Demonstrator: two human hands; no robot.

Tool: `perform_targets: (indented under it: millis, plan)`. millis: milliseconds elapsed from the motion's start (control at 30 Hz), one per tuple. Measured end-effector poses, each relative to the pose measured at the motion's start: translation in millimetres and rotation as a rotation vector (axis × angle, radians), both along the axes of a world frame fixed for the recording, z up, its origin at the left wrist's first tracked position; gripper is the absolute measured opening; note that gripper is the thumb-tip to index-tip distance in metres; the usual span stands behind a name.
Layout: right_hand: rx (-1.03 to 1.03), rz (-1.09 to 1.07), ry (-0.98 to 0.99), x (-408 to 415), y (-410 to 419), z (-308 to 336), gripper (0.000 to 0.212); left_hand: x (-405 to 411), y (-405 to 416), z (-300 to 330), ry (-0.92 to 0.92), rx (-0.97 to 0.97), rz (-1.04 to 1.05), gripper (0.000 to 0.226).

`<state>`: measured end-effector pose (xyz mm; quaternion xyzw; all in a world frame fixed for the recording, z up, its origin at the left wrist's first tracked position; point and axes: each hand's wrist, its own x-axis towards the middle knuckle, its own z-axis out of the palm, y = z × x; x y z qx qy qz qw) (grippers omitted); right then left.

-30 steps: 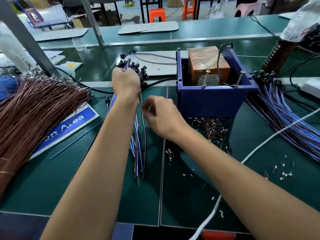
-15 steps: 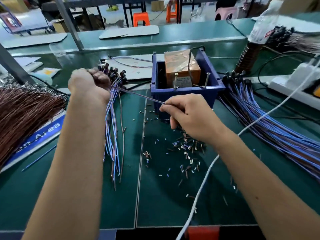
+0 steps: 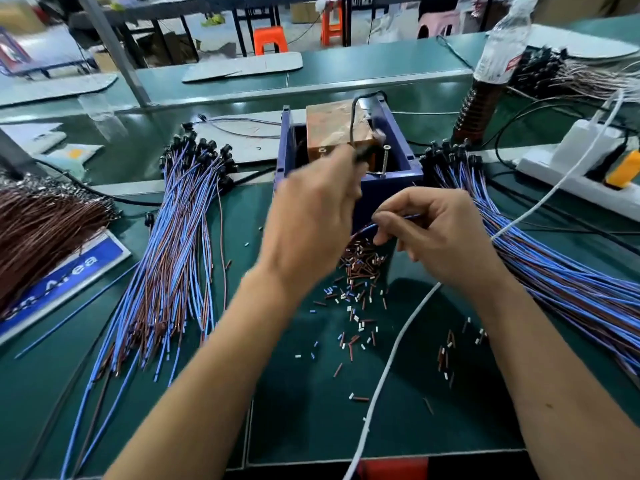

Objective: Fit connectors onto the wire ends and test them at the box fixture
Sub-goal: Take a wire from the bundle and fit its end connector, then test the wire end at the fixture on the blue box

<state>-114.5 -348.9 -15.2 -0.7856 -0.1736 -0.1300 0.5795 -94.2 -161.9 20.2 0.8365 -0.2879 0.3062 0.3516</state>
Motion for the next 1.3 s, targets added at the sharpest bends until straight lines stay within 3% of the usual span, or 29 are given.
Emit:
perform_targets:
  millis: [67, 233, 500, 733, 967, 1133, 1300]
  plan:
    - [0.014, 0.031, 0.008, -0.2, 0.0, -1.5, 0.009, -8.5, -13.7, -15.8, -0.066, 0.095, 0.007, 0.024]
    - [0.065, 0.025, 0.006, -0.6, 0.9, -4.5, 0.021, -13.9, -18.6, -32.5, 0.026, 0.121, 0.014, 0.029]
    - [0.304, -0.092, 0.095, 3.6, -2.4, -10.1, 0.002, -10.5, -10.4, -43.6, -0.005, 0.127, 0.113, 0.029]
    - [0.228, 0.007, 0.069, 5.0, 3.3, -13.3, 0.015, -6.7, -16.2, -50.3, 0.125, 0.000, 0.011, 0.029]
    - [0.316, -0.090, 0.132, 5.0, 4.3, -14.6, 0.006, -4.5, -11.2, -52.6, 0.127, 0.012, -0.008, 0.027]
    - [0.282, -0.115, 0.179, 4.1, 4.7, -15.4, 0.011, -6.9, -10.9, -51.2, 0.141, -0.013, 0.002, 0.024]
    - [0.406, -0.205, 0.166, 8.5, -7.0, -15.8, 0.017, -3.7, -1.4, -51.1, 0.141, -0.106, 0.002, 0.028]
